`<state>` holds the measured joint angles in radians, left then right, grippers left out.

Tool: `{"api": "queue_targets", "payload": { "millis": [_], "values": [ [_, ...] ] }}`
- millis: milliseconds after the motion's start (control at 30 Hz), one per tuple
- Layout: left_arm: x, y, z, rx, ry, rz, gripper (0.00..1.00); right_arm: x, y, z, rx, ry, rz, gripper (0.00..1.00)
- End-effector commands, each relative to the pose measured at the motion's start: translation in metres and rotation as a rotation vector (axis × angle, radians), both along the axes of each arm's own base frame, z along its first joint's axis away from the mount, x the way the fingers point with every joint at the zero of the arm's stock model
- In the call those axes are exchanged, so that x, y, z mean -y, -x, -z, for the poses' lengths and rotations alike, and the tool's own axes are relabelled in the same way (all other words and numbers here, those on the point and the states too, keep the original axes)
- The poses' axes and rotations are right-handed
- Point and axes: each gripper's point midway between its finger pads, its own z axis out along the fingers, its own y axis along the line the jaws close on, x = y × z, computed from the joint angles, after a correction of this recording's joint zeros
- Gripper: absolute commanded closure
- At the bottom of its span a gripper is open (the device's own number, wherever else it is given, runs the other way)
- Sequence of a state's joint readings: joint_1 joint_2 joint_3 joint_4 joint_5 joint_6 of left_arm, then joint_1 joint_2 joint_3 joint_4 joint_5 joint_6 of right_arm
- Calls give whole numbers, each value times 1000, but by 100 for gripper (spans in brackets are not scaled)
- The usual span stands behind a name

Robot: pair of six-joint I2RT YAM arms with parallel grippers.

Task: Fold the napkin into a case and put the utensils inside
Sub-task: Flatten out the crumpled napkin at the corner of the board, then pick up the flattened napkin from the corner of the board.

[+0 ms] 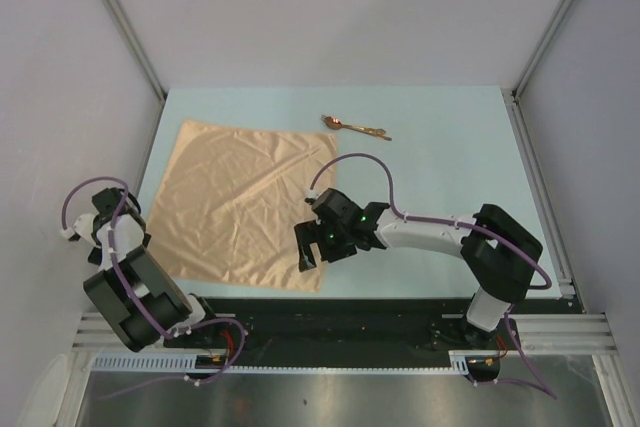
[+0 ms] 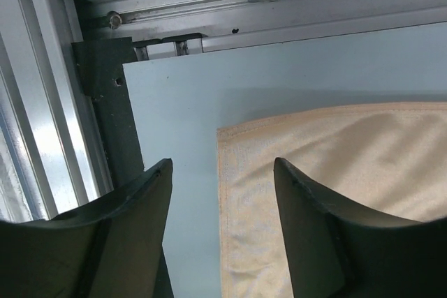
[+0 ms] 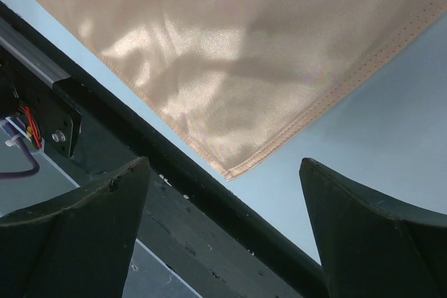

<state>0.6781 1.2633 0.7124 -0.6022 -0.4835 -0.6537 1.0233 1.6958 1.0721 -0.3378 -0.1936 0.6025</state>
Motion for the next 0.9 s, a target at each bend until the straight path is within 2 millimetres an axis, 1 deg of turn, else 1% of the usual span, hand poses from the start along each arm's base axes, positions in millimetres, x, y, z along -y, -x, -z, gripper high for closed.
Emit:
{"api": "queue_targets", "payload": {
  "millis": [0, 33, 67, 233, 300, 400, 467, 533, 567, 600, 633, 667, 700, 733, 767, 800, 833, 867],
  "values": [
    [-12, -2, 2, -6, -37, -12, 38, -7, -4, -22, 37, -70, 17, 7],
    [-11, -1, 8, -15, -28, -13, 40, -7, -4, -22, 38, -73, 18, 7],
    [-13, -7, 8, 6, -33, -3, 41, -8, -4, -23, 40, -75, 19, 7],
    [-22, -6, 14, -42, -46, -5, 45, -7, -6, -28, 49, -81, 29, 7],
    [-19, -8, 24, -47, -23, 7, 45, -7, -7, -29, 50, -83, 37, 7],
    [-16, -10, 32, -50, 8, 17, 44, -7, -7, -29, 41, -83, 52, 7],
    [-16, -11, 35, -57, 14, 23, 46, -6, -9, -27, 43, -77, 76, 7],
    [-18, -11, 39, -68, 28, 17, 51, -4, -11, -23, 28, -66, 127, 7],
    [-19, -9, 40, -72, 32, 4, 57, -4, -13, -21, 33, -60, 147, 8],
    [-20, -9, 42, -74, 39, 2, 63, -5, -12, -18, 33, -52, 158, 8],
    [-19, -12, 42, -63, 46, 10, 68, -7, -6, -14, 28, -40, 170, 8],
    [-20, -12, 41, -56, 46, 13, 77, -4, -10, -6, 50, -6, 205, 9],
    [-19, -12, 40, -47, 44, 18, 82, -5, -6, -1, 45, 12, 205, 9],
    [-18, -14, 39, -36, 44, 20, 86, -3, -7, 5, 57, 35, 235, 11],
    [-16, -15, 38, -25, 49, 22, 97, -3, -2, 14, 77, 68, 238, 12],
    [-15, -16, 37, -12, 55, 26, 100, -3, 0, 17, 91, 84, 240, 12],
    [-12, -20, 35, 14, 64, 34, 100, 0, -2, 21, 122, 113, 257, 13],
    [-10, -20, 35, 21, 69, 33, 100, -4, 7, 25, 127, 129, 249, 16]
  ]
}}
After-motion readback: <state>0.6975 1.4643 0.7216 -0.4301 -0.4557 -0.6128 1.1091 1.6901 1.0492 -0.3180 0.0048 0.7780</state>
